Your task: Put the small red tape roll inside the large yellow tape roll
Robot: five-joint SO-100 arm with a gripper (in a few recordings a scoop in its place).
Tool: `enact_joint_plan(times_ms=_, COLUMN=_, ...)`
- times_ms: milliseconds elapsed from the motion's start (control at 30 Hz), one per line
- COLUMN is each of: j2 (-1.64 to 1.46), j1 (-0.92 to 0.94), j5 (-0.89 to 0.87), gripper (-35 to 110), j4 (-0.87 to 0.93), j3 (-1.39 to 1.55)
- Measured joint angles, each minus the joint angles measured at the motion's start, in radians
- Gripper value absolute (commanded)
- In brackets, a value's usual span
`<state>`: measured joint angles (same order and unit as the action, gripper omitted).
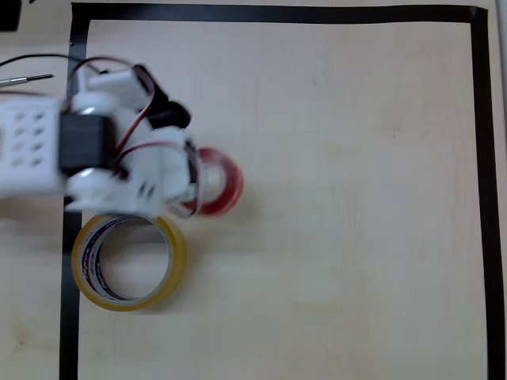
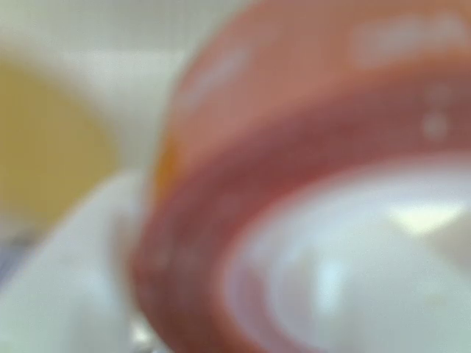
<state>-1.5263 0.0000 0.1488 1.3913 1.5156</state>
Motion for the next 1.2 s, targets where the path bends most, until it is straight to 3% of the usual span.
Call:
enact_joint_plan(times_ms=467, j2=-0.284, j1=0.229, j5=0.11, gripper=0, j4=-0.067, j3=0.383)
enact_joint_plan(times_ms=1200, j2=-0.437, j1=0.304, j5=0.117, gripper=0, j4=-0.072, j3=0.543)
